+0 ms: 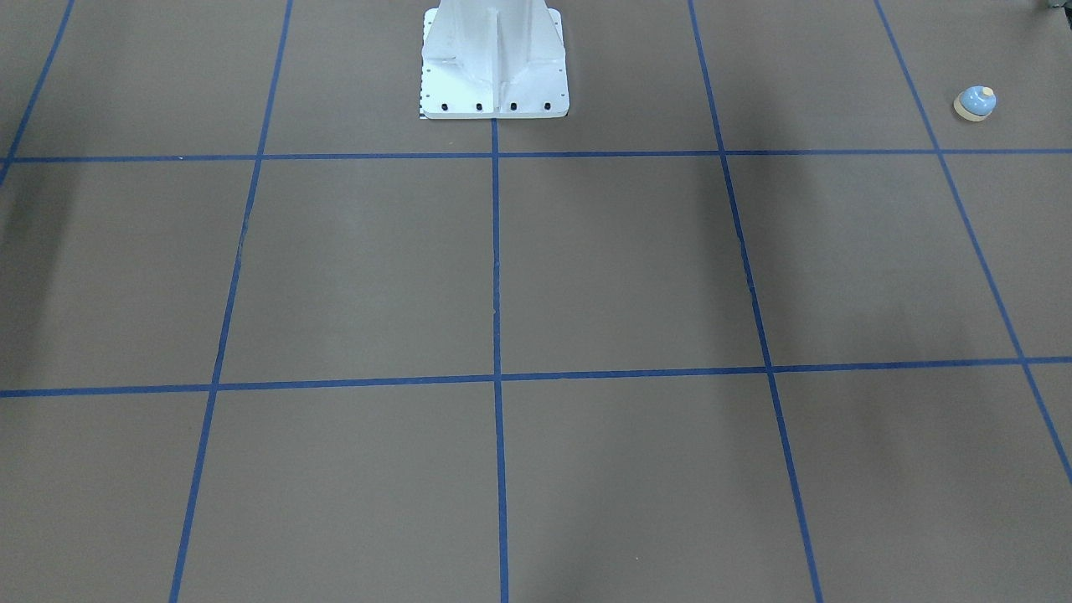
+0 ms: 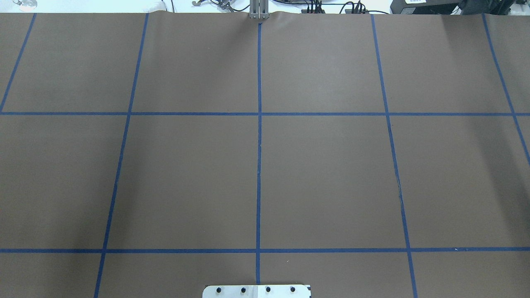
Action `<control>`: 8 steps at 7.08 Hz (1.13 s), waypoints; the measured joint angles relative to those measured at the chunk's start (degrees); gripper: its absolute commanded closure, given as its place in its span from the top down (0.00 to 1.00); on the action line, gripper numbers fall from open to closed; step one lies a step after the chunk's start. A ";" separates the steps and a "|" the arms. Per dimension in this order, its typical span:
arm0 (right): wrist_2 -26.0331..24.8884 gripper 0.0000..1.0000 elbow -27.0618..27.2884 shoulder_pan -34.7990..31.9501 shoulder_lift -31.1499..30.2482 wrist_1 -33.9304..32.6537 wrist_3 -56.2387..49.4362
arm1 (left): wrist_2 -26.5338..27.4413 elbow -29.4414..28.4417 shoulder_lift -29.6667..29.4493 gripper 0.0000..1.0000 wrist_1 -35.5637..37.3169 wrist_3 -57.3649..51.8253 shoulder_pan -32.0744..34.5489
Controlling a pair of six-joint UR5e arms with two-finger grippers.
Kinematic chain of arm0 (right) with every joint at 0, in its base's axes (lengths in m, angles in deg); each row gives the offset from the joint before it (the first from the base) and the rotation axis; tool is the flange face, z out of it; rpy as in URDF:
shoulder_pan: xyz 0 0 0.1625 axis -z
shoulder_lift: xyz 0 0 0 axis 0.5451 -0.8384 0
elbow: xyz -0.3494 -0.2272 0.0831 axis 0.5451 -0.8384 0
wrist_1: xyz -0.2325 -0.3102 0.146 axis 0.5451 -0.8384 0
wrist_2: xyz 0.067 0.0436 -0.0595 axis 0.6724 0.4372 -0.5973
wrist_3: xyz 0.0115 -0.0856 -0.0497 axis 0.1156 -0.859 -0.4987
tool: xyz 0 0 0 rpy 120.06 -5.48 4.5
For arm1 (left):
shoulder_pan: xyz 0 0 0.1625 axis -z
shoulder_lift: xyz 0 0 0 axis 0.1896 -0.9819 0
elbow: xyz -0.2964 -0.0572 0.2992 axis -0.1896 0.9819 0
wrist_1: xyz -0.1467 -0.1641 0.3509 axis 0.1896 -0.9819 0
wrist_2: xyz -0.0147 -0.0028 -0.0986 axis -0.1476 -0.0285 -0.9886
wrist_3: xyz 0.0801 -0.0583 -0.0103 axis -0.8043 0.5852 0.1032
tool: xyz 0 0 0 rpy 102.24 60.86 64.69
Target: Place and press bell with both arms
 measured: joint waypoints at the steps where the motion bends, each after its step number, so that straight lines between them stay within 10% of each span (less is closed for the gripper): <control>1: -0.01 1.00 0.09 -0.01 -0.12 0.01 -0.04 | 0.02 -0.02 0.07 1.00 -0.05 -0.01 0.00; 8: 0.51 1.00 0.64 -0.09 -0.39 0.09 0.00 | 7.06 4.99 -0.86 1.00 -0.19 1.45 -0.25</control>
